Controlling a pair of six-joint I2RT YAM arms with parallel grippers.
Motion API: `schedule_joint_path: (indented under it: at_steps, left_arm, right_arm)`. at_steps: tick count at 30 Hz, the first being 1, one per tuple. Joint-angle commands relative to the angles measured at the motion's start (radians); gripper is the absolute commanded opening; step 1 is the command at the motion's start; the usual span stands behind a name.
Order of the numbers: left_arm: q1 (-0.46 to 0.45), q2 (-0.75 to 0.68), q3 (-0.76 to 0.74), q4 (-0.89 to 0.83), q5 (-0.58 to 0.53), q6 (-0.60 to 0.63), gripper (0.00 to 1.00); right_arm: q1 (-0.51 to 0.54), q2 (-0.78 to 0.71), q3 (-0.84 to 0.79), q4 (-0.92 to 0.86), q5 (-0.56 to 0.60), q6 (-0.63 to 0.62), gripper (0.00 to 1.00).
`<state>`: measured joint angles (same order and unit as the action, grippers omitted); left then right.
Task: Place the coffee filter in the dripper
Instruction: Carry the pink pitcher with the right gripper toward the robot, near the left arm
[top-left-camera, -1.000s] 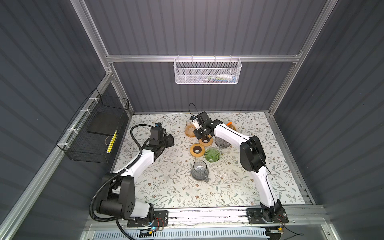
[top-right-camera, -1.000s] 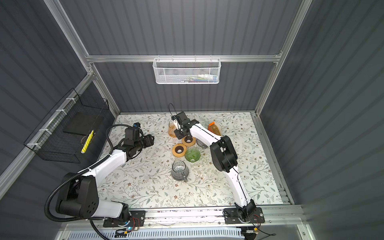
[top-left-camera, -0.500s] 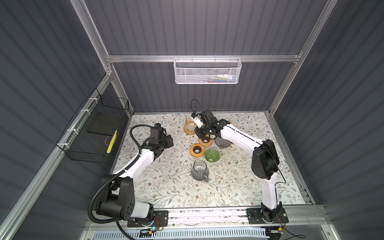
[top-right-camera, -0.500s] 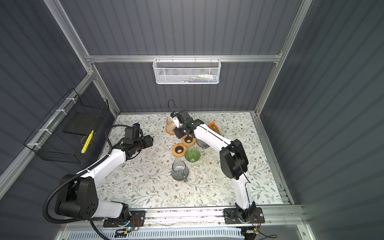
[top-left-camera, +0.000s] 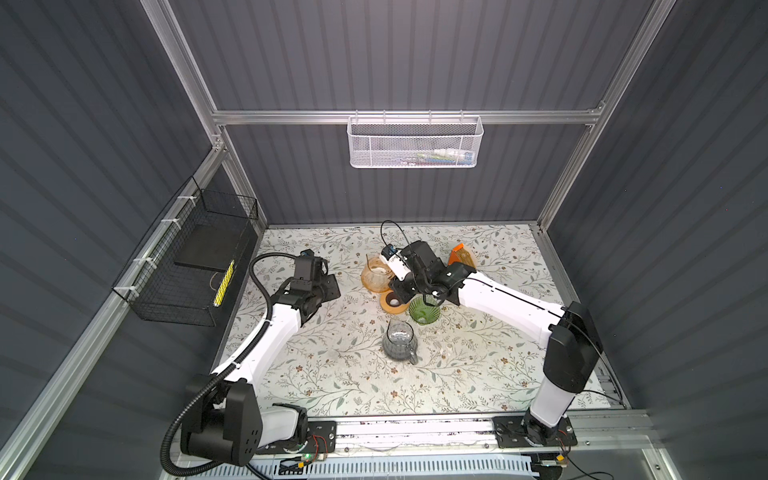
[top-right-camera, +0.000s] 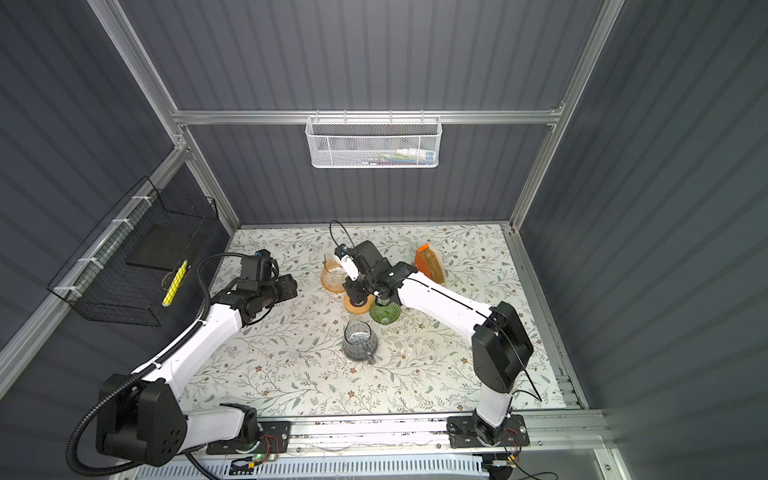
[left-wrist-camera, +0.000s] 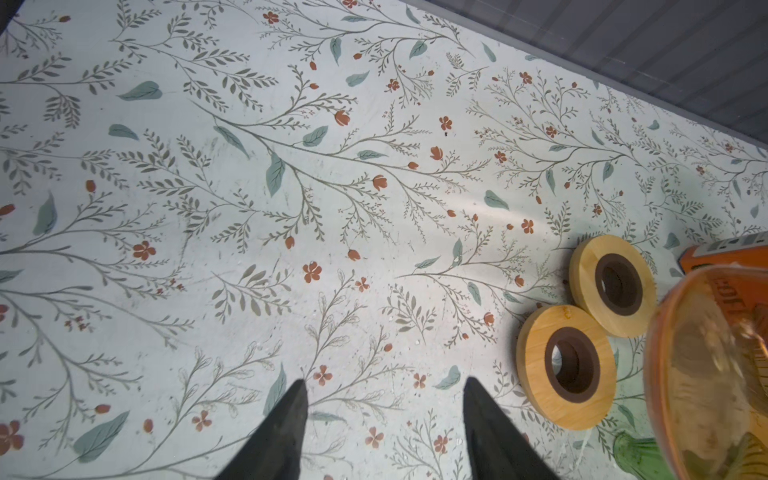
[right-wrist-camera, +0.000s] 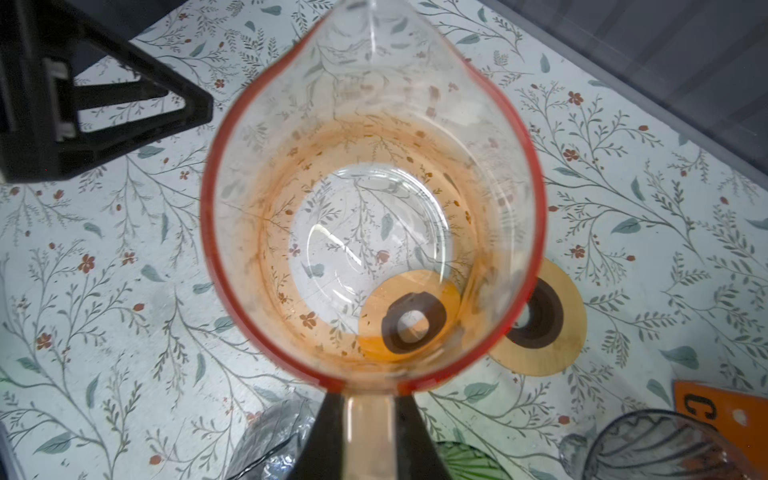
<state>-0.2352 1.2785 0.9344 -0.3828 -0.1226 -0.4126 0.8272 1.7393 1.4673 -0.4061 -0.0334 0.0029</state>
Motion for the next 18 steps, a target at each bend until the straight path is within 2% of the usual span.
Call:
schedule_joint_path:
  at_steps: [1, 9, 18]
  left_arm:
    - [-0.004, -0.034, 0.027, -0.098, -0.057, -0.011, 0.60]
    - [-0.004, -0.059, 0.025, -0.178, -0.099, -0.015, 0.61]
    - [-0.004, -0.105, 0.019, -0.278, -0.134, -0.028, 0.61]
  right_arm:
    - [0.020, -0.057, -0.018, 0.055, 0.012, 0.026, 0.00]
    - [0.102, -0.114, -0.050, 0.023, 0.035, 0.036, 0.00]
    - [0.239, -0.165, -0.106, 0.023, 0.060, 0.057, 0.00]
